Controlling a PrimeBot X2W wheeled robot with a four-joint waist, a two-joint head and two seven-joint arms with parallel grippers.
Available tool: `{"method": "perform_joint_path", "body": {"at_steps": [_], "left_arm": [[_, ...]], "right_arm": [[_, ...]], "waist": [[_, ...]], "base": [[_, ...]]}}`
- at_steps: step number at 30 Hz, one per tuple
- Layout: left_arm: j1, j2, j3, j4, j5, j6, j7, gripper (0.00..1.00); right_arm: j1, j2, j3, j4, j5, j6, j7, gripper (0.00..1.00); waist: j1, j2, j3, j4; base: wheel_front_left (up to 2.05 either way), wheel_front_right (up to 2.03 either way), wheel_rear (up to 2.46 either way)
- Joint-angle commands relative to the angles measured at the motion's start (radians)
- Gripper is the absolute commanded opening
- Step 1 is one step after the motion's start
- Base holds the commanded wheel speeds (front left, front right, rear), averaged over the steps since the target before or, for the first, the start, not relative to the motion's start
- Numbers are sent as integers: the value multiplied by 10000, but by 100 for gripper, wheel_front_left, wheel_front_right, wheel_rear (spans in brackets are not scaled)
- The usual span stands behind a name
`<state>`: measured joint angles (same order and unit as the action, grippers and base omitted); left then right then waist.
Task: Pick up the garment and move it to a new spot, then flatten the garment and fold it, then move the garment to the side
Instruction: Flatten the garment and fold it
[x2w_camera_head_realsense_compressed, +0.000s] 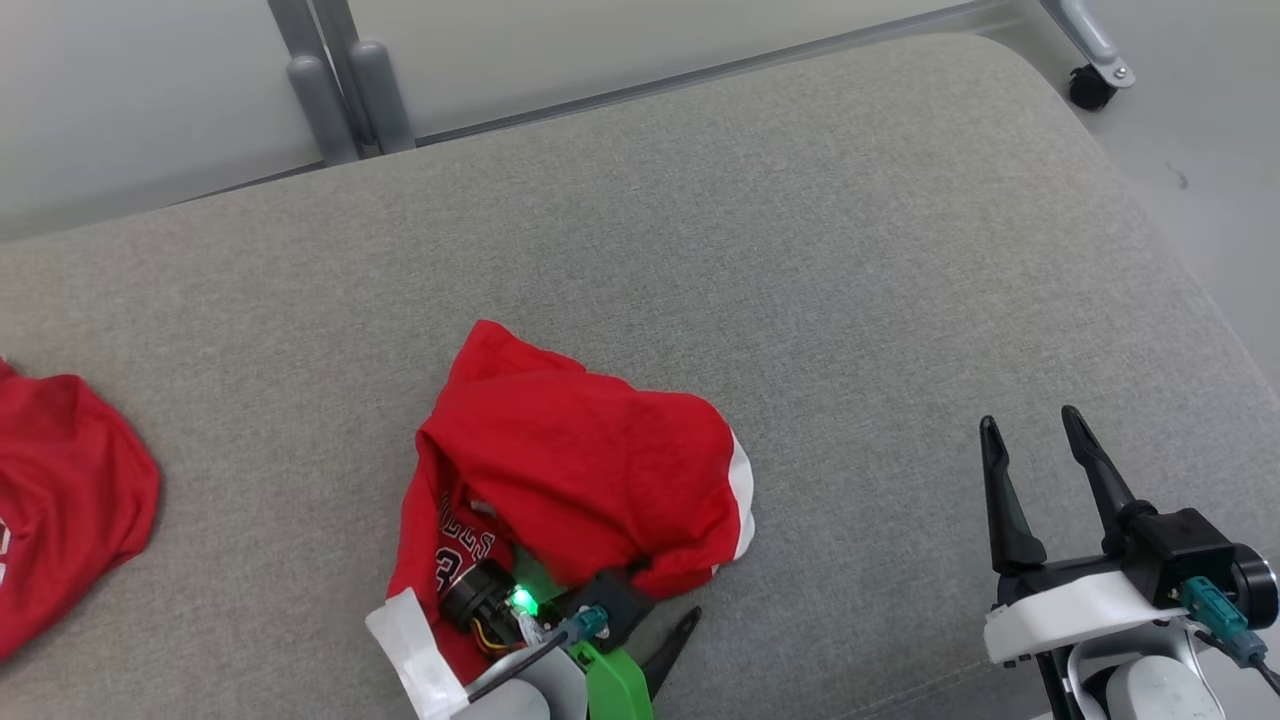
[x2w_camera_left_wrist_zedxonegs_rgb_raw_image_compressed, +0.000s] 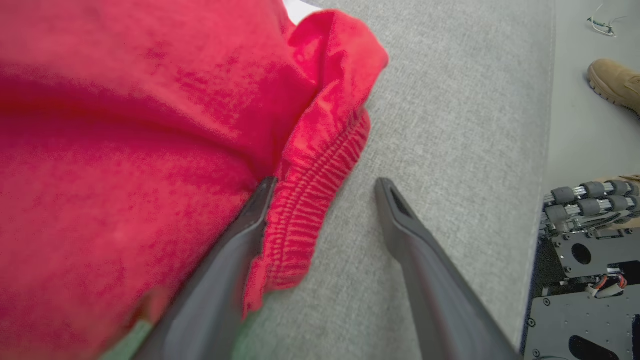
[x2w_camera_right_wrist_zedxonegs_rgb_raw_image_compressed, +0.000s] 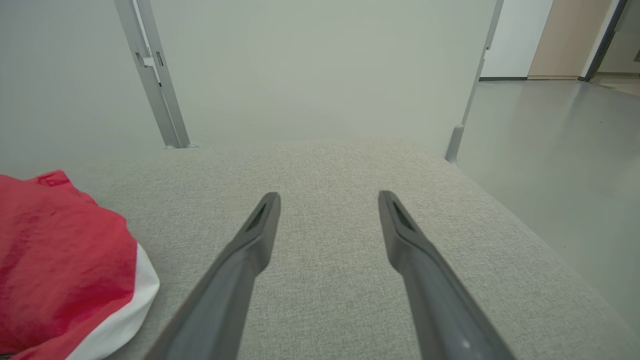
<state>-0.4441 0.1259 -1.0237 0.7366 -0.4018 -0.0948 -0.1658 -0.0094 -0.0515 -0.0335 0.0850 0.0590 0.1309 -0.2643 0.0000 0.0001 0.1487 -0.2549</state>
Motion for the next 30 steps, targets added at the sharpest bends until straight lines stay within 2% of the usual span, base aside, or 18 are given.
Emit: {"method": "perform_joint_path", "body": {"at_steps": [1,2,3,9,13,19,23,30], "left_arm": [[-150,15,-48,476,87,68,206,76],[-174,-15,-59,783,3,23,291,16],[-225,-62,-18,958,-83,-1,259,0],[-707,-533,496,525,-899,-190,-359,0],[-1007,-670,863,-841,-1832,-292,-406,0],[-1658,-732,1178,-3270,-2982,-306,256,0],[-1991,-749,1373,-4981,-4009,40,621,0],[-2532,-741,1296,-7196,-5268,1127,1032,0]], "right_arm": [[-114,10,-16,-23,69,-3,-3,100],[-130,8,-30,-23,111,-3,-3,100],[-149,7,-38,-21,136,-3,-3,100],[-71,7,-151,0,217,-3,-3,100],[60,5,-163,75,205,-3,-3,100],[54,5,-35,185,304,-3,-3,100],[66,6,101,276,370,-3,-3,100],[258,4,204,404,459,-3,-3,100]], "waist": [[0,-1,265,-292],[0,-1,273,-313],[0,-1,271,-325],[0,-1,139,-131],[0,-1,-64,126],[0,-1,-416,354],[0,-1,-616,371],[0,-1,-868,358]], "base": [[0,0,0],[0,0,0],[0,0,0],[0,0,0],[0,0,0],[0,0,0],[0,0,0],[0,0,0]]}}
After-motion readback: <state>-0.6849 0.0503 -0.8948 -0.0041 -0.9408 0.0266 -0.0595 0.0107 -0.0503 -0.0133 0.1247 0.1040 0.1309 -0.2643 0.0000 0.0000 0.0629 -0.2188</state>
